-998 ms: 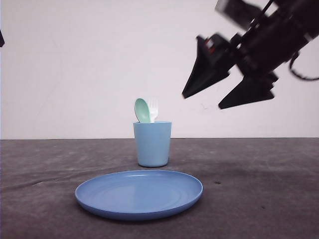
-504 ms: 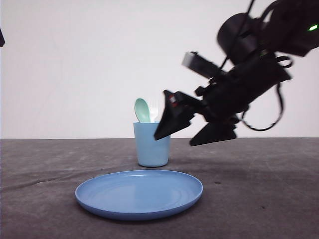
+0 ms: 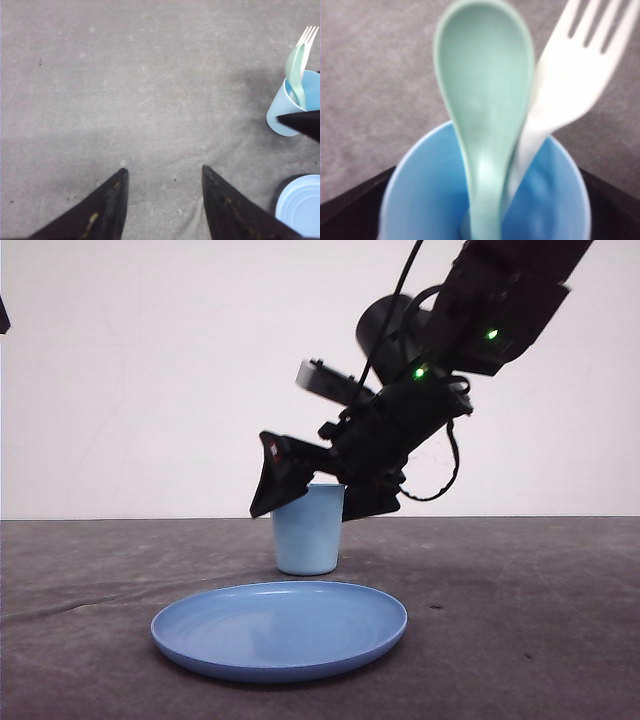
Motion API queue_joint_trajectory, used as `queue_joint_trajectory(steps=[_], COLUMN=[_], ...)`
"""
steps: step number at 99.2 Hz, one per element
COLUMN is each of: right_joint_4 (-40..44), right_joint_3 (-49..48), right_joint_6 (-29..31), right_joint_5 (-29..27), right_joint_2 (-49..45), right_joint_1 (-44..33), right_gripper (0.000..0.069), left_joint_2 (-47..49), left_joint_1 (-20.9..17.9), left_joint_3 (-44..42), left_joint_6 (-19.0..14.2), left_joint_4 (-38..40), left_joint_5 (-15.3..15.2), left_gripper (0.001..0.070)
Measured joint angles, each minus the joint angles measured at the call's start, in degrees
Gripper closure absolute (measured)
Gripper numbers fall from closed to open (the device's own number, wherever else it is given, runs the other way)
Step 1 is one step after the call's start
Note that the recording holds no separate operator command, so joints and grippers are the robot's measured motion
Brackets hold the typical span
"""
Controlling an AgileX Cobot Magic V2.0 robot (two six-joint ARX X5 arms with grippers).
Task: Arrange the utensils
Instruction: 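Move the right gripper down and grasp the light-blue cup rim, then lift the cup with the right gripper and lower it onto the blue plate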
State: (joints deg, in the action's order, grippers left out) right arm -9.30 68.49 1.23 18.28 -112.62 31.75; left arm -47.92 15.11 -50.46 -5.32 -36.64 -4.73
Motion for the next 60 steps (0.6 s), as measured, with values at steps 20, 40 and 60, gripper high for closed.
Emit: queue_joint_trajectory(steps=[20,40,60], right_joint_4=[0.4,0.4,5.1], right_joint_3=[0.0,0.0,0.0], right_joint_6=[-0.9,-1.2,-1.4], right_joint_5=[-1.8,-1.8,-1.8], right_joint_2=[-0.2,-0.1,2.8], right_joint_1=[0.2,0.3,0.5], right_gripper=[0.0062,0.0170,0.0178], left_joint_2=[0.0,0.0,0.0], left_joint_1=[0.0,0.0,0.0], left_joint_3=[0.0,0.0,0.0], left_joint_6=[0.0,0.0,0.0], left_joint_4=[0.0,0.0,0.0], left_joint_5=[0.0,0.0,0.0], left_gripper=[0.0433,0.0433,0.0433])
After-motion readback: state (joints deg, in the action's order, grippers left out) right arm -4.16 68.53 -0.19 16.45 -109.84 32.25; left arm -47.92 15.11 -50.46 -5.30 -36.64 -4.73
